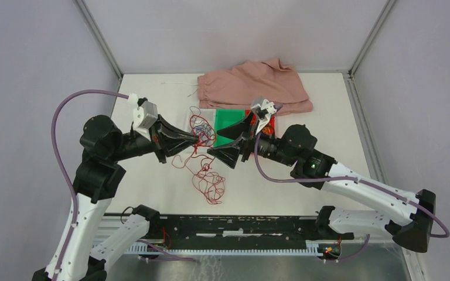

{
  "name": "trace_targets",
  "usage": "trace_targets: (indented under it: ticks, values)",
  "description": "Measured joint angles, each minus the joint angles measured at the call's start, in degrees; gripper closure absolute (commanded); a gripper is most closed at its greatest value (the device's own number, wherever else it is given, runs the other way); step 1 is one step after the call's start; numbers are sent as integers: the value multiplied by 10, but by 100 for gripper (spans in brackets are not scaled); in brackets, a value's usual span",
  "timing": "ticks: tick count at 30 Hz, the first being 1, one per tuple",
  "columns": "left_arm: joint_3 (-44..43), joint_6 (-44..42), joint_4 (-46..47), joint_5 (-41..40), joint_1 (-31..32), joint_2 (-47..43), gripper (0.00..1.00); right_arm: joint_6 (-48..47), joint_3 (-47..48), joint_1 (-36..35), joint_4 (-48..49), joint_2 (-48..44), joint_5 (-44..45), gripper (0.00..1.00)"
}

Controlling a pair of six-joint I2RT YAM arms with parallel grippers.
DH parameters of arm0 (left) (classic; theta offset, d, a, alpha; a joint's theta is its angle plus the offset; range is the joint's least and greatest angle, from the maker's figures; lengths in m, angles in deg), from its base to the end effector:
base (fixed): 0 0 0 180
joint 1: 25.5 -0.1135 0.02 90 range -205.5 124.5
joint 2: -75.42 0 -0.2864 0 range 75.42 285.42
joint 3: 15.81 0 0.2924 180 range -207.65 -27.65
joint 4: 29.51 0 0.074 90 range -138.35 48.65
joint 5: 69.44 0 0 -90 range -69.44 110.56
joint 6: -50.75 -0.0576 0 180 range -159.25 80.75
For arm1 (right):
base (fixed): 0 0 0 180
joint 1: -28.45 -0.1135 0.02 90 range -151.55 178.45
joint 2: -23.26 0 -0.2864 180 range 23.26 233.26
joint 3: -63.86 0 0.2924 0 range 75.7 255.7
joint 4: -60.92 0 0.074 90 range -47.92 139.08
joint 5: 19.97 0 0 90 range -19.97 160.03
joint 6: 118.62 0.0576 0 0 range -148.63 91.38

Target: Untangle the cables

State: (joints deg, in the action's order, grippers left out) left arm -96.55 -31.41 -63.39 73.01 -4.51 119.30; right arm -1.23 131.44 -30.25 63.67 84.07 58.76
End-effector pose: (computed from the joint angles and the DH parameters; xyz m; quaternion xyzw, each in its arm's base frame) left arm 0.1297 -0.0987 0.4931 0.3891 0.5769 -0.4566 0.5544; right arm 0.1459 0.2617 0.4196 -0.2456 0.5988 0.5649 0.5119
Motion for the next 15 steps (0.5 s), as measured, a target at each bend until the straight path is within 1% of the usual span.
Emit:
trace_targets:
  ticks: [1, 3, 4, 5, 9, 10, 14, 15]
  values:
    - [0, -3, -7, 4, 0, 0, 96, 2, 7, 0, 0, 8, -6, 17]
    - [0, -12, -19, 7, 0, 0, 96, 6, 22, 1, 2, 22, -13, 23]
    - [2, -17, -25, 10, 0, 0, 96, 7, 29, 2, 2, 27, -16, 29]
    - [3, -22, -31, 13, 0, -1, 96, 8, 37, 3, 3, 31, -18, 40]
    - [13, -39, -56, 19, 0, -6, 95, 14, 65, 6, 12, 41, -29, 95]
    - [14, -43, -58, 19, 0, -7, 94, 16, 72, 7, 12, 43, -33, 99]
    - [20, -53, -70, 19, 0, -13, 92, 30, 97, 9, 7, 47, -40, 100]
    - [21, -54, -71, 19, 0, -14, 90, 32, 101, 9, 4, 47, -42, 100]
